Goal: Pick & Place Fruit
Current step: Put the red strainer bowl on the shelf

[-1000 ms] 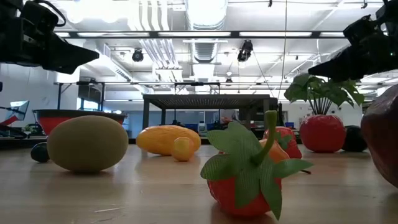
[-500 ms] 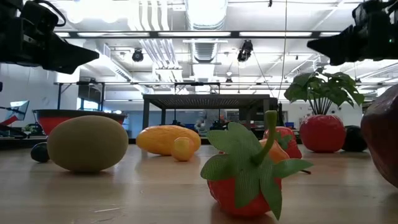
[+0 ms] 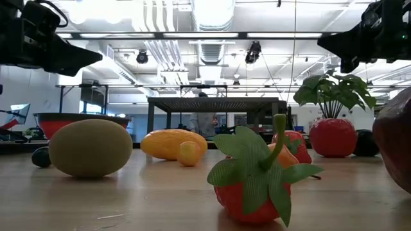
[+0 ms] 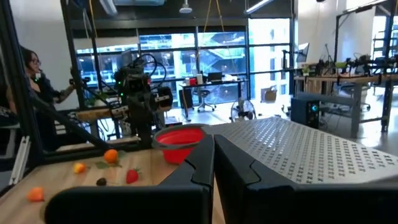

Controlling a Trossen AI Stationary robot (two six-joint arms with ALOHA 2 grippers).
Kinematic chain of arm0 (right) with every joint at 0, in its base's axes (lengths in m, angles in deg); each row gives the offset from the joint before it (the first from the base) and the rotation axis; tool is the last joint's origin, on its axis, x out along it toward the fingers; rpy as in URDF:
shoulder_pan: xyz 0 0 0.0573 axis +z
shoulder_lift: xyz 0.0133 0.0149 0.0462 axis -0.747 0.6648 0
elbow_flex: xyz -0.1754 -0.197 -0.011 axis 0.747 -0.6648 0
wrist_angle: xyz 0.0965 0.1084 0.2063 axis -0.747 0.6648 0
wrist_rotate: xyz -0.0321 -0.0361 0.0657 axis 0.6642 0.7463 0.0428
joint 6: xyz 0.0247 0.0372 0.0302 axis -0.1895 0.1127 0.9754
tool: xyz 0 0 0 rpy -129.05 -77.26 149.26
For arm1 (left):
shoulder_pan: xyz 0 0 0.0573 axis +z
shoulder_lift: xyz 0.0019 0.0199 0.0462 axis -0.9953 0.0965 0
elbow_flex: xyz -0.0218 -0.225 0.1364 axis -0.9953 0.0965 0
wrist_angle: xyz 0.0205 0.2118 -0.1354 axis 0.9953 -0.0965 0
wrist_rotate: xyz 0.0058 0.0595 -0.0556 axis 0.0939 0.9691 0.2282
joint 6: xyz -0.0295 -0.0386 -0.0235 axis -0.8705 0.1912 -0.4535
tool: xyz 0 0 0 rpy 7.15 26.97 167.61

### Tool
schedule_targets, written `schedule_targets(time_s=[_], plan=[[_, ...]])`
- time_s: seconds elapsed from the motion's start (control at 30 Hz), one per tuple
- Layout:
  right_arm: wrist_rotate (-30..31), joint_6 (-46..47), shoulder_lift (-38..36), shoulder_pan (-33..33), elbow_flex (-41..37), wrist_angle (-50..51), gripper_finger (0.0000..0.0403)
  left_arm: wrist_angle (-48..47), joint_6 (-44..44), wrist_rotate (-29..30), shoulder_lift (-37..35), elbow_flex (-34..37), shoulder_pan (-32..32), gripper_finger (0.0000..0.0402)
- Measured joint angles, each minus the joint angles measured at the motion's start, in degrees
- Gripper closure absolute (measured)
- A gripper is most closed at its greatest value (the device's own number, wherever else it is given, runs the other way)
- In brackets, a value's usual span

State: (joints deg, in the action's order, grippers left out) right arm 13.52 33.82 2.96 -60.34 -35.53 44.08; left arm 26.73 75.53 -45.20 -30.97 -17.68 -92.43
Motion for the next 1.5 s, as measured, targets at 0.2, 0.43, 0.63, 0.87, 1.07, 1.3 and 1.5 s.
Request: schedule_targets(time_s=[0.2,0.43,0.63,0.87,1.07,1.3,1.5], plan=[[-0.8,0.0,0.0,0.0,0.0,2.4,0.0394,0.0,0.0,0.0,0.0,0.0,0.0,0.0364],[-3.1,1.2,4.0,0.0,3.3,3.0,0.0394,0.0,0.0,0.0,0.0,0.0,0.0,0.0364],[-3.1,1.1,14.5,0.0,9.0,5.1,0.0394,0.0,0.0,0.0,0.0,0.0,0.0,0.0364],[-3.0,-0.4,28.2,0.0,16.0,7.5,0.0394,0.0,0.0,0.0,0.0,0.0,0.0,0.0364],[-3.0,-1.3,35.5,0.0,20.9,10.1,0.0394,3.1,2.9,0.1,0.0,0.4,0.0,0.0364],[-3.0,-3.1,38.8,0.0,22.1,10.0,0.0394,12.8,-1.5,0.4,0.0,0.4,0.0,0.0364],[-3.0,-3.2,38.8,0.0,21.7,10.1,0.0394,17.4,-2.6,0.3,0.0,0.3,0.0,0.0364]])
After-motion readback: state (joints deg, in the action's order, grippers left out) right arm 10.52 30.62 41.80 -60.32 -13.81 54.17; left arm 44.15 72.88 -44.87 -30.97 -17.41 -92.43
